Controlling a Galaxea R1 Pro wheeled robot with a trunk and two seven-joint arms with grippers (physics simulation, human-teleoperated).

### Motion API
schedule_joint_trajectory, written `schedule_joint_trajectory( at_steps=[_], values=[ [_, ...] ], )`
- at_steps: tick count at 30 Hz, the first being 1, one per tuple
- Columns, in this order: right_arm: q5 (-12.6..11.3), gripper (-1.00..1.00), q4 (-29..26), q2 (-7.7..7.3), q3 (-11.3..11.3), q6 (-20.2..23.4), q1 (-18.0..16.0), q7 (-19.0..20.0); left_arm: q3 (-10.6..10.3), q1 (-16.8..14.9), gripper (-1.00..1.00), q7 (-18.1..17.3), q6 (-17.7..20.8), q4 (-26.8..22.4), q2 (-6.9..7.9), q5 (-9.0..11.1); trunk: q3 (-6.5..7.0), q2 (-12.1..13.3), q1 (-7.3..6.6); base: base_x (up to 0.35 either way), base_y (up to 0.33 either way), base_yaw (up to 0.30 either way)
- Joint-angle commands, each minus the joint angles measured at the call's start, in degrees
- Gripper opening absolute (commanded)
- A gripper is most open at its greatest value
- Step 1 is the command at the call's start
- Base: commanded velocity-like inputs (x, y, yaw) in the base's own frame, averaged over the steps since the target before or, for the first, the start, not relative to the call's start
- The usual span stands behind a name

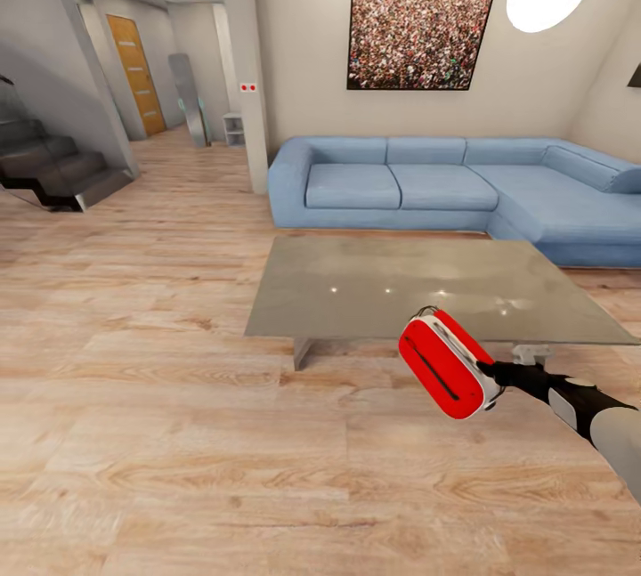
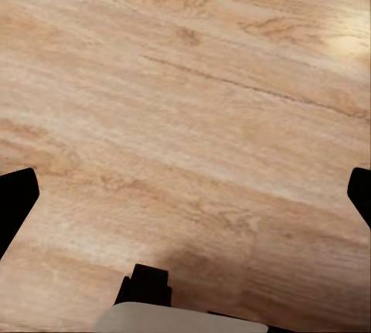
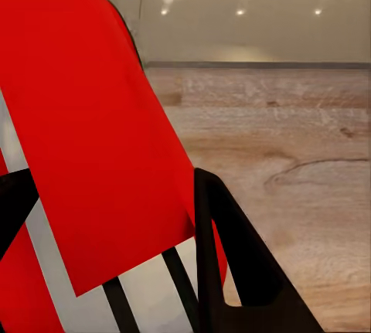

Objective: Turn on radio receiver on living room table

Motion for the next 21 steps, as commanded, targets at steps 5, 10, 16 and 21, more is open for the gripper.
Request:
schedule_joint_trajectory(
  at_steps=[5,10,16,21],
  values=[
    [-0.3,-1.0,-0.1,0.01,-0.8,0.0,0.0,0.2,0.0,0.0,1.0,0.0,0.0,0.0,0.0,0.0,0.0,0.0,0.0,-0.292,0.193,0.0],
    [-0.3,-1.0,0.0,0.05,-0.8,0.0,0.0,0.2,0.0,0.0,1.0,0.0,0.0,0.0,0.0,0.0,0.0,0.0,0.0,-0.292,0.193,0.0],
    [-0.3,-1.0,0.0,0.1,-0.8,0.0,0.0,0.2,0.0,0.0,1.0,0.0,0.0,0.0,-0.01,0.0,0.0,0.0,0.0,-0.292,0.193,0.0],
    [-0.3,-1.0,0.0,0.16,-0.8,0.1,0.0,0.0,0.0,0.0,1.0,0.0,0.0,0.0,0.0,0.0,0.0,0.0,0.0,-0.178,0.118,0.0]
  ],
)
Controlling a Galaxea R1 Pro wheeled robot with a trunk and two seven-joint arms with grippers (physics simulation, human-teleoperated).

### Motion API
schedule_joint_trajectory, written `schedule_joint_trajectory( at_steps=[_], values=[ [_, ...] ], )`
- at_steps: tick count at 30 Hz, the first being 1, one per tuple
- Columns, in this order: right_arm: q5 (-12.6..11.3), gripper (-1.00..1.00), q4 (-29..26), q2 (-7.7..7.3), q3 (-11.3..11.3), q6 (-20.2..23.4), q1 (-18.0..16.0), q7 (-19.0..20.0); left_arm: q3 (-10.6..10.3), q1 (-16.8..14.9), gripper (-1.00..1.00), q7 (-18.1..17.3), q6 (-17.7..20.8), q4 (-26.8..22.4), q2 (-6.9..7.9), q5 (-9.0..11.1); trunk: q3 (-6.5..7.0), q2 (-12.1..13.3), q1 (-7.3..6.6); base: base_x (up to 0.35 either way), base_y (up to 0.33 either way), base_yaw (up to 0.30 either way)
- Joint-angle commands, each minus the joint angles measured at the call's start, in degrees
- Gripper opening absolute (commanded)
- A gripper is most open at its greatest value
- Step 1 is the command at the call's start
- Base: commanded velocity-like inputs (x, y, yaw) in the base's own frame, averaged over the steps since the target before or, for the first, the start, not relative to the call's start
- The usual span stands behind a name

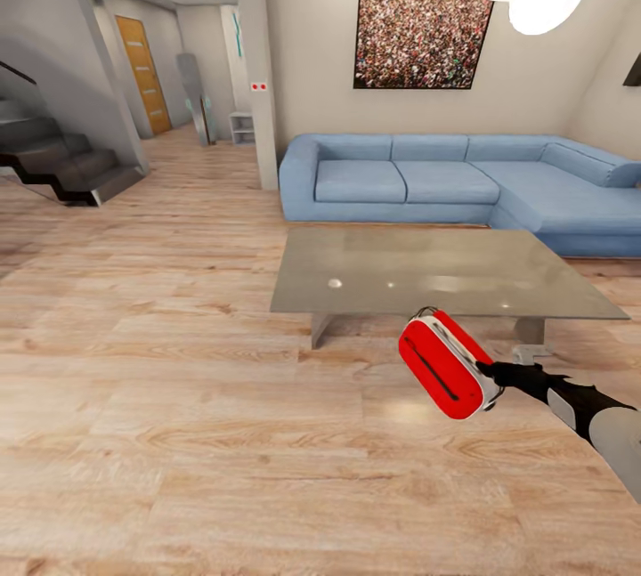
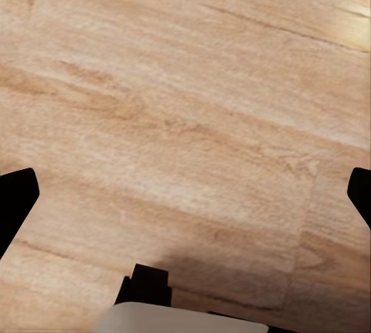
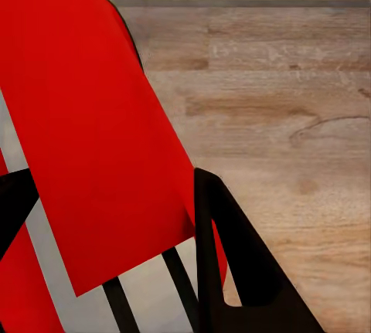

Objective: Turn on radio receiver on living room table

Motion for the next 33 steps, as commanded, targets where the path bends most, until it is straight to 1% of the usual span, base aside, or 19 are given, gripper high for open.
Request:
schedule_joint_trajectory(
  at_steps=[1,2,4,5,7,8,9,10,12,14,16,19,20,22,24,25,29,30,33],
  values=[
    [-0.3,-1.0,-0.1,0.1,-0.9,0.1,0.0,0.1,0.0,0.0,1.0,0.0,0.0,0.0,0.02,0.0,0.0,0.0,0.0,-0.038,0.025,0.0],
    [-0.2,-1.0,-0.1,0.22,-0.9,0.1,0.0,-0.2,0.0,0.0,1.0,0.0,0.0,0.0,0.03,0.0,0.0,0.0,0.0,-0.024,0.016,0.0],
    [0.4,-1.0,-0.1,1.81,-0.6,0.3,0.0,-6.0,0.0,0.0,1.0,0.0,0.0,0.0,0.07,0.0,0.0,0.0,0.0,-0.008,0.005,0.0],
    [2.3,-1.0,-0.3,4.55,0.0,0.4,0.0,-14.8,0.0,0.0,1.0,-0.1,0.0,0.0,0.08,0.0,0.0,0.0,0.0,-0.003,0.002,0.0],
    [8.0,-1.0,-0.5,9.14,3.1,0.3,0.0,-28.5,0.0,0.0,1.0,-0.1,0.0,0.0,0.09,-0.1,0.0,0.0,0.0,-0.001,0.0,0.0],
    [11.9,-1.0,-0.5,11.96,5.4,0.2,0.0,-37.2,0.0,0.0,1.0,-0.1,0.0,0.0,0.09,-0.1,0.0,0.0,0.0,0.0,0.0,0.0],
    [13.0,-1.0,-0.5,12.86,6.0,0.2,0.0,-40.1,0.0,0.0,1.0,-0.1,0.0,0.0,0.09,-0.1,0.0,0.0,0.0,0.0,0.0,0.0],
    [17.0,-1.0,-0.2,16.18,7.4,0.1,0.0,-52.5,0.0,0.0,1.0,-0.1,0.0,0.0,0.09,-0.1,0.0,0.0,0.0,0.0,0.0,0.0],
    [21.3,-1.0,0.4,19.02,8.1,-0.1,0.1,-65.7,0.0,0.0,1.0,-0.1,0.0,0.0,0.09,-0.1,0.0,0.0,0.0,0.0,0.0,0.0],
    [25.7,-1.0,1.5,20.27,8.3,-0.2,0.4,-74.2,0.0,0.0,1.0,-0.1,0.0,0.0,0.09,-0.1,0.0,0.0,0.0,0.0,0.0,0.0],
    [33.0,-1.0,2.6,22.29,8.5,-0.3,1.5,-84.6,0.0,0.0,1.0,-0.1,-0.1,0.0,0.09,-0.1,0.0,0.0,0.0,0.0,0.0,0.0],
    [39.2,-1.0,3.0,24.42,8.5,-0.2,4.2,-94.2,0.0,0.0,1.0,-0.1,-0.6,0.0,0.04,-0.1,0.0,0.0,0.0,0.0,0.0,0.0],
    [43.7,-1.0,3.0,25.8,8.6,-0.2,6.3,-99.6,0.0,0.0,1.0,-0.1,-0.7,0.1,0.02,-0.1,0.0,0.0,0.0,0.0,0.0,0.0],
    [51.6,-1.0,3.1,27.09,8.6,-0.2,9.5,-107.0,0.0,0.0,1.0,-0.1,-0.8,0.0,0.01,-0.1,0.0,0.0,0.0,0.0,0.0,0.0],
    [56.5,-1.0,3.1,27.51,8.5,-0.2,11.7,-110.2,0.0,0.0,1.0,-0.1,-0.9,0.1,0.0,0.0,0.0,0.0,0.0,0.0,0.0,0.0],
    [60.2,-1.0,3.1,27.71,8.5,-0.2,13.8,-112.1,0.1,0.0,1.0,-0.1,-0.9,0.0,0.0,0.0,0.0,0.0,0.0,0.0,0.0,0.0],
    [64.2,-1.0,3.0,27.45,8.9,0.1,14.8,-113.2,0.0,0.0,1.0,-0.1,-0.9,0.0,0.0,0.0,0.0,0.0,0.0,0.0,0.0,0.0],
    [68.8,-1.0,3.0,27.09,10.7,0.2,14.9,-114.2,0.0,0.0,1.0,-0.1,-0.9,0.1,0.0,0.0,0.0,0.0,0.0,0.0,0.0,0.0],
    [76.0,-1.0,2.7,26.53,13.0,0.2,15.0,-114.2,0.0,0.0,1.0,-0.1,-0.9,0.0,0.0,0.0,0.0,0.0,0.0,0.0,0.0,0.0]
  ],
)
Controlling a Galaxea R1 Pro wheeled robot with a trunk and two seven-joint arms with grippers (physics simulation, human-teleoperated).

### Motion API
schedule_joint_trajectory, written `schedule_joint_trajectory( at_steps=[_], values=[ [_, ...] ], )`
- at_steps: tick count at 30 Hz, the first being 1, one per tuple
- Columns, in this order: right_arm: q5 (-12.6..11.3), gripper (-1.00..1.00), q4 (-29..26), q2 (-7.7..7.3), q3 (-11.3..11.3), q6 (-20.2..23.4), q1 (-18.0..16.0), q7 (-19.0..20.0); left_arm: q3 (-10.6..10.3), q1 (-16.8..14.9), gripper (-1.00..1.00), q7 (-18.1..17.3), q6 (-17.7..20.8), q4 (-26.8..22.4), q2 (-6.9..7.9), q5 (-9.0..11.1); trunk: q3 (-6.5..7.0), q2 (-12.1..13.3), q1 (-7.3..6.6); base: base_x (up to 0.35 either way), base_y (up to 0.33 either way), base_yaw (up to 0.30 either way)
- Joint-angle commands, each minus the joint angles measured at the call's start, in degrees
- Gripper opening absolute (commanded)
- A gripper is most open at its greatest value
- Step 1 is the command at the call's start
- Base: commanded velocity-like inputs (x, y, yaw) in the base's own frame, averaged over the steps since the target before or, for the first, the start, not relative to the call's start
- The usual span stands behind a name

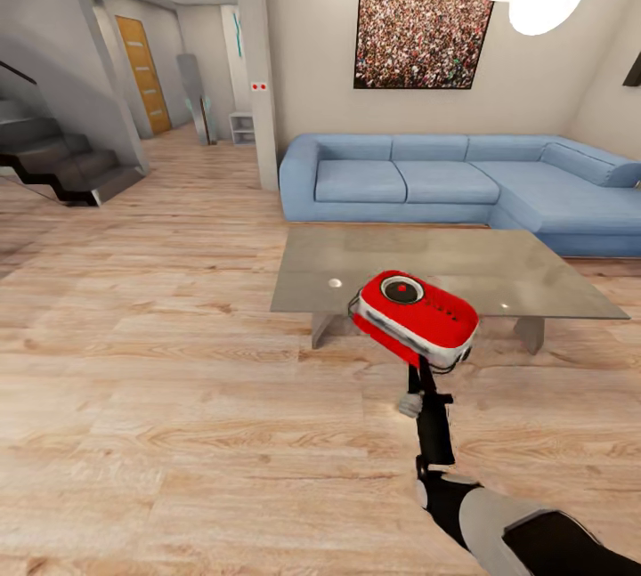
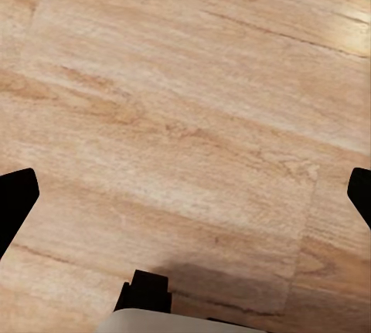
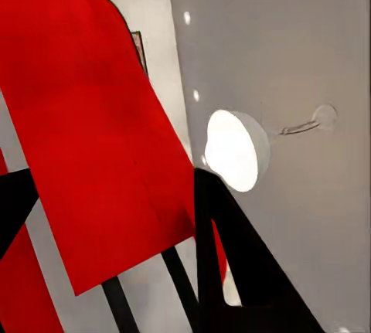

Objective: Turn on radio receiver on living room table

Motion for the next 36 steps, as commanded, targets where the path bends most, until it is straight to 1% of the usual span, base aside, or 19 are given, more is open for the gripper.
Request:
schedule_joint_trajectory(
  at_steps=[1,2,4,5,7,9,12,15,18,23,33,36],
  values=[
    [2.0,-1.0,-0.9,-0.78,-2.5,-0.1,0.0,0.0,0.0,0.0,1.0,0.0,0.0,0.0,0.0,0.0,0.0,0.0,0.0,0.0,0.0,0.0],
    [4.8,-1.0,-2.7,-1.91,-1.3,-0.1,0.0,0.0,0.0,0.0,1.0,0.0,0.0,0.0,0.01,0.0,0.0,0.0,0.0,0.0,0.0,0.0],
    [9.7,-1.0,-5.2,-3.6,1.0,-0.1,0.0,0.0,0.0,0.0,1.0,0.0,0.0,0.0,0.01,0.0,0.0,0.0,0.0,0.0,0.0,0.0],
    [14.5,-1.0,-6.4,-4.76,2.3,-0.1,0.0,0.0,0.1,0.0,1.0,0.0,0.0,0.0,0.0,0.0,0.0,0.0,0.0,0.0,0.0,0.0],
    [17.5,-1.0,-6.9,-5.33,3.0,-0.1,0.0,0.0,0.1,0.0,1.0,0.0,0.0,0.0,0.06,0.0,0.0,0.0,0.0,0.0,0.0,0.0],
    [18.5,-1.0,-6.9,-5.51,3.3,-0.2,0.0,0.0,0.1,0.0,1.0,0.0,0.0,0.0,0.04,0.0,0.0,0.0,0.0,0.0,0.0,0.0],
    [19.1,-1.0,-6.9,-5.53,3.4,0.2,0.0,0.0,0.1,0.0,1.0,-0.1,0.0,0.0,0.1,-0.1,0.0,0.0,0.0,0.0,0.0,0.0],
    [19.4,-1.0,-6.9,-5.5,3.5,2.6,0.0,0.0,0.0,0.0,1.0,-0.1,0.0,0.0,0.16,-0.1,0.0,0.0,0.0,0.0,0.0,0.0],
    [19.5,-1.0,-6.9,-5.37,3.8,3.4,0.0,0.0,0.0,0.0,1.0,-0.1,0.0,0.0,0.2,-0.1,0.0,0.0,0.0,0.0,0.0,0.0],
    [19.2,-1.0,-7.0,-5.42,3.9,3.4,0.0,0.0,0.1,0.0,1.0,-0.1,-0.2,0.0,0.18,-0.2,0.0,0.0,0.0,0.0,0.0,0.0],
    [18.7,-1.0,-7.3,-5.43,3.3,2.8,0.0,0.0,0.1,0.0,1.0,0.0,-0.4,0.0,0.18,-0.2,0.0,0.0,0.0,0.0,0.0,0.0],
    [18.8,-1.0,-7.3,-5.43,3.3,2.7,0.0,0.0,0.1,0.0,1.0,-0.1,-0.4,0.0,0.18,-0.2,0.0,0.0,0.0,0.0,0.0,0.0]
  ],
)
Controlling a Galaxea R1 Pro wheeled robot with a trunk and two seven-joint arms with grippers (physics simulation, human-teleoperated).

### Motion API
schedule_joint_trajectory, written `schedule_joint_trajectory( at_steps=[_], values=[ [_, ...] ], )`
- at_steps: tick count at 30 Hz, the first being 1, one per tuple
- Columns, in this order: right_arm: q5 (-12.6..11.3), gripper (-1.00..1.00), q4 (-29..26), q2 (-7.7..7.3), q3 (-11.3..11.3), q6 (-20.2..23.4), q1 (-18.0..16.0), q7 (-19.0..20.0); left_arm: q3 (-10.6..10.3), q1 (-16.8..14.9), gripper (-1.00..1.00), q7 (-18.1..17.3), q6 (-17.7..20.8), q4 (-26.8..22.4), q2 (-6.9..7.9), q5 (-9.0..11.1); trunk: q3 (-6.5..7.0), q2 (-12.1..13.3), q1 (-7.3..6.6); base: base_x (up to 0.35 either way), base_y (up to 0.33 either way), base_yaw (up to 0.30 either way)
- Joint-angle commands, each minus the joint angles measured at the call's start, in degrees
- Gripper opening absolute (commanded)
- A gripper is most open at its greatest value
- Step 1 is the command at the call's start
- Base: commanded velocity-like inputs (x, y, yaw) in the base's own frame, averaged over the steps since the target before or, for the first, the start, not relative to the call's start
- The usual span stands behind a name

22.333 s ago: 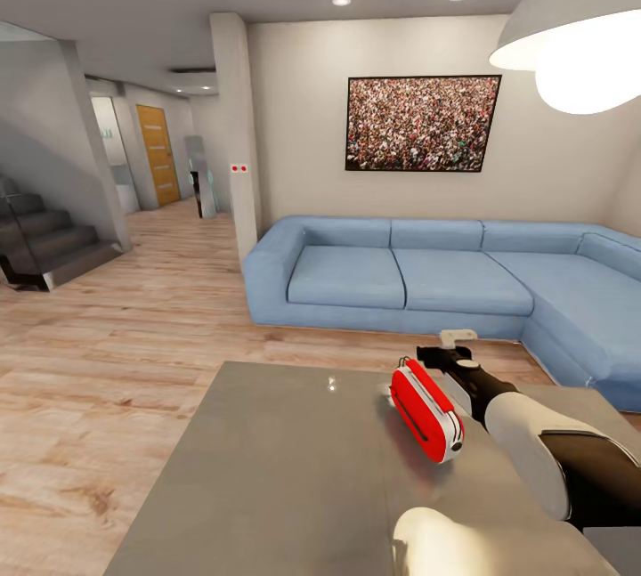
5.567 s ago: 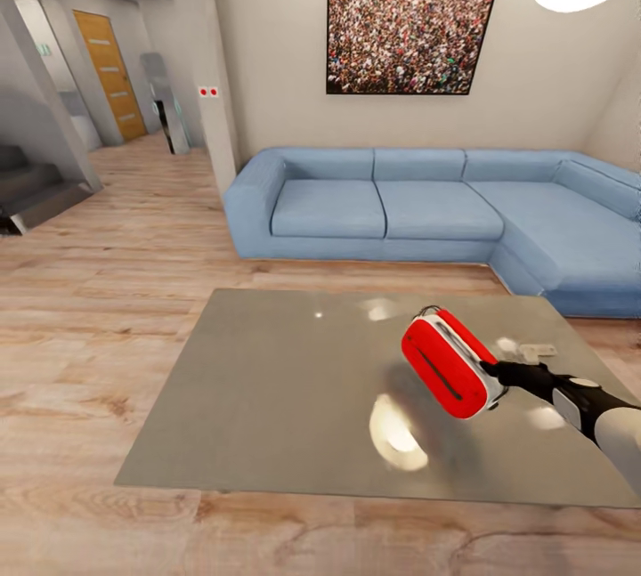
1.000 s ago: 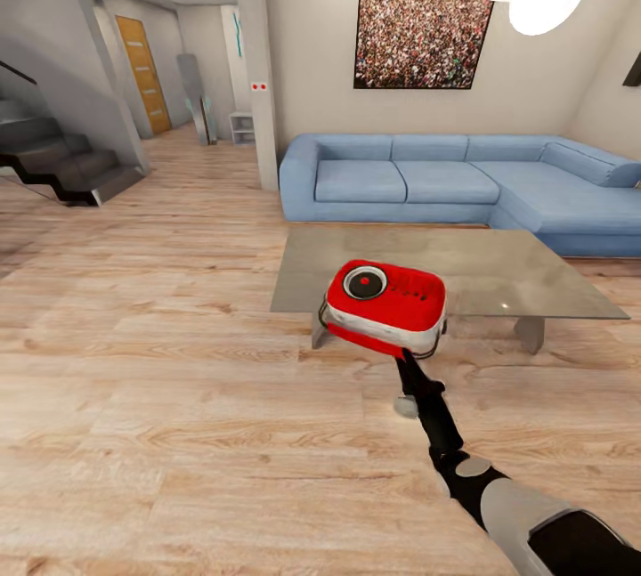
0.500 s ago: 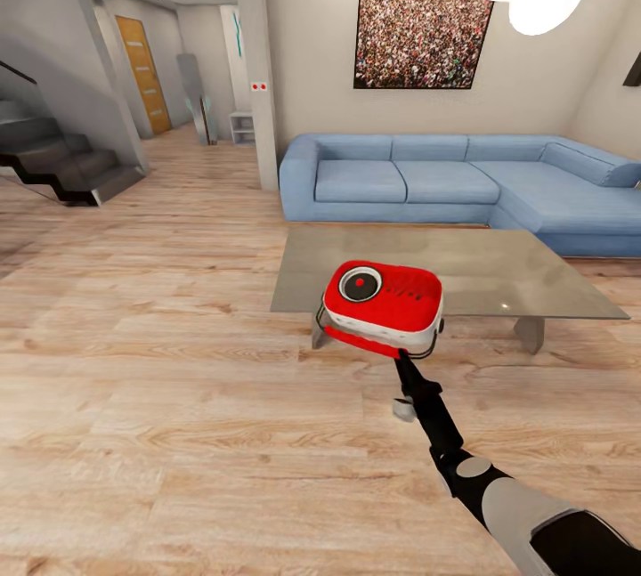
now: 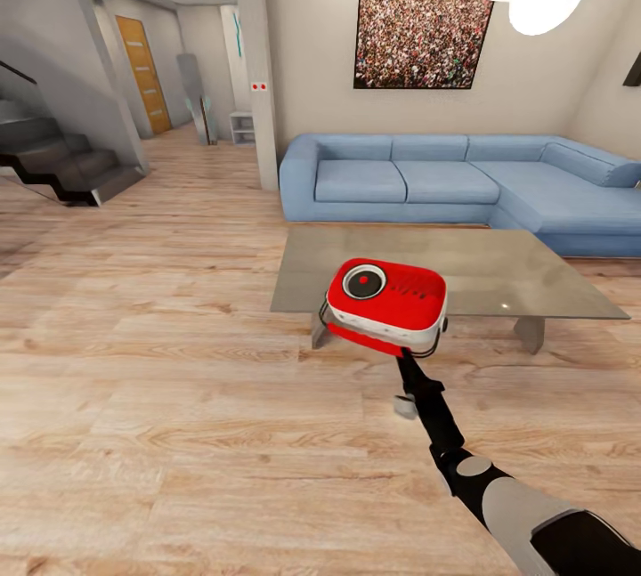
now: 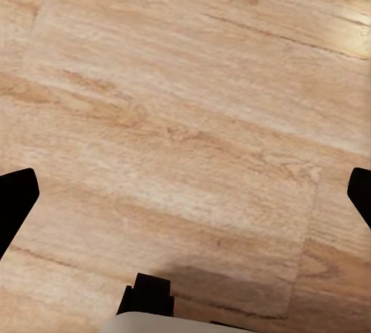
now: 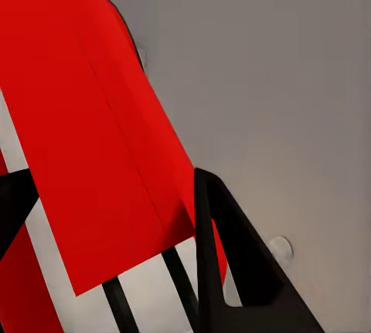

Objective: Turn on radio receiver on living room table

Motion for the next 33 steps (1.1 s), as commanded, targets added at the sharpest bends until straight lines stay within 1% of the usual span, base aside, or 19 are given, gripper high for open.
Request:
schedule_joint_trajectory(
  at_steps=[1,3,5,7,8,9,10,12,14,17,23,33],
  values=[
    [0.2,-1.0,0.0,0.01,-0.1,-0.2,0.0,0.0,0.0,0.0,1.0,0.0,0.0,0.0,0.0,0.0,0.01,0.0,0.0,0.0,0.0,0.0],
    [0.7,-1.0,-0.1,0.01,0.1,0.0,0.0,0.0,0.0,0.0,1.0,0.0,0.0,0.0,0.0,0.0,0.01,0.0,0.0,0.0,0.0,0.0],
    [3.3,-1.0,-0.2,0.01,1.6,0.4,0.0,0.0,0.0,0.0,1.0,0.0,0.0,0.0,0.0,0.0,0.01,0.0,0.0,0.0,0.0,0.0],
    [9.1,-1.0,0.1,0.04,4.3,1.5,0.0,0.0,0.0,0.0,1.0,0.0,0.0,0.0,0.0,0.0,0.01,0.0,0.0,0.0,0.0,0.0],
    [11.7,-1.0,0.4,0.16,5.3,3.4,0.0,0.0,0.0,0.0,1.0,0.0,0.0,0.0,0.0,0.0,0.01,0.0,0.0,0.0,0.0,0.0],
    [13.3,-1.0,0.8,0.28,5.6,5.2,0.0,0.0,0.0,0.0,1.0,0.0,0.0,0.0,0.0,0.0,0.01,0.0,0.0,0.0,0.0,0.0],
    [15.4,-1.0,2.4,0.57,6.1,7.8,0.0,0.0,0.0,0.0,1.0,0.0,0.0,0.0,0.03,0.0,0.01,0.0,0.0,0.0,0.0,0.0],
    [16.6,-1.0,4.4,1.0,6.3,9.3,0.0,0.0,0.0,0.0,1.0,0.0,0.0,0.0,0.07,0.0,0.01,0.0,0.0,0.0,0.0,0.0],
    [17.0,-1.0,5.2,1.32,6.3,10.0,0.0,0.0,0.0,0.0,1.0,0.0,0.0,0.0,0.08,0.0,0.01,0.0,0.0,0.0,0.0,0.0],
    [17.1,-1.0,5.4,1.45,6.4,9.9,0.0,0.0,0.0,0.0,1.0,0.0,0.0,0.0,0.12,0.0,0.01,0.0,0.0,0.0,0.0,0.0],
    [17.0,-1.0,5.5,1.46,6.3,9.3,0.0,0.0,0.0,0.0,1.0,0.0,0.0,0.0,0.17,0.0,0.01,0.0,0.0,0.0,0.0,0.0],
    [17.1,-1.0,5.7,1.49,6.3,9.9,0.0,0.0,0.0,0.0,1.0,0.0,0.0,0.0,0.34,0.0,0.01,0.0,0.0,0.0,0.0,0.0]
  ],
)
